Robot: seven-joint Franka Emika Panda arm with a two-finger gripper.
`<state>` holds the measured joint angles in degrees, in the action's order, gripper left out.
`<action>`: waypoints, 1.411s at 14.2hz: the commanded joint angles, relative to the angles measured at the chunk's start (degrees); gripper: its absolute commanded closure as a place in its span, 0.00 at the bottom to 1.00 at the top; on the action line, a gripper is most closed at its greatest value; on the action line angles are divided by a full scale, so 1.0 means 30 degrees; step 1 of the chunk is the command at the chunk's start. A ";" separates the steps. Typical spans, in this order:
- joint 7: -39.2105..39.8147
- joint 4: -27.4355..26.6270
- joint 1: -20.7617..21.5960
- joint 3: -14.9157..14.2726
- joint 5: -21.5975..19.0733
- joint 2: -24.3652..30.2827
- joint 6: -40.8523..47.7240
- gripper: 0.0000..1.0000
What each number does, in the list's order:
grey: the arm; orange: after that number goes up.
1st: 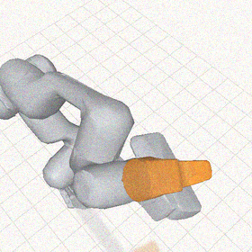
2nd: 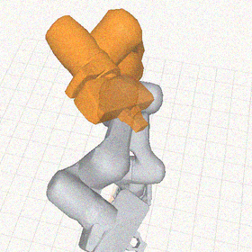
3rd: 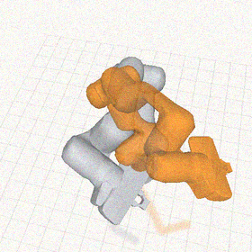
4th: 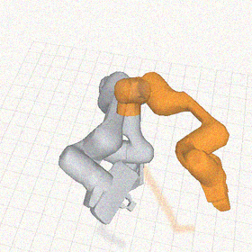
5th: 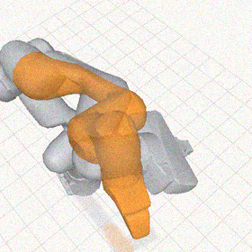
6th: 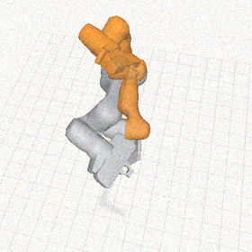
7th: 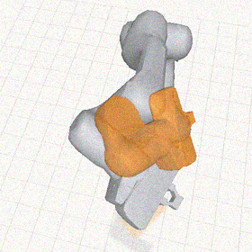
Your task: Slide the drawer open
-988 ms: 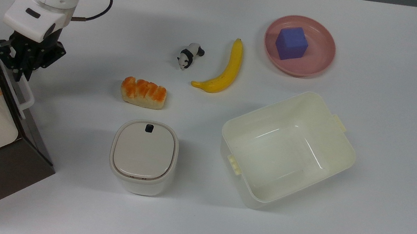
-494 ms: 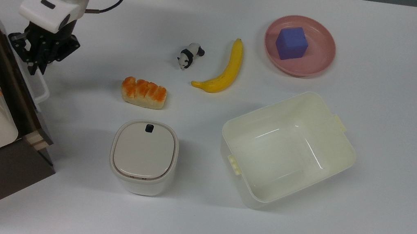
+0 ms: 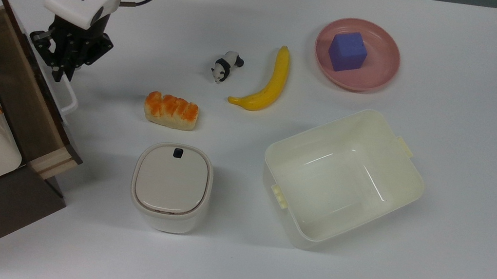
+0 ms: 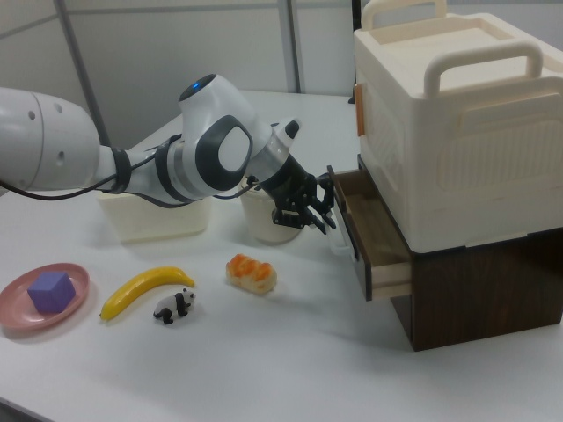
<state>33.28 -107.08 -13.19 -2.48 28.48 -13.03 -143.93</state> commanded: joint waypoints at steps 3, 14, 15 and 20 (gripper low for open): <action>-0.1220 -0.0987 0.0704 0.0211 0.0293 0.1179 -0.0100 0.91; -0.5279 0.0915 0.1639 0.1205 -0.0729 0.1238 0.4053 0.12; -0.6336 0.1062 0.1902 0.1381 -0.1022 0.1470 0.4698 0.09; -0.9593 0.1326 0.3660 0.1529 -0.3509 0.2847 0.8301 0.02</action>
<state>9.73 -102.68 -4.97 2.44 22.43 -8.37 -125.37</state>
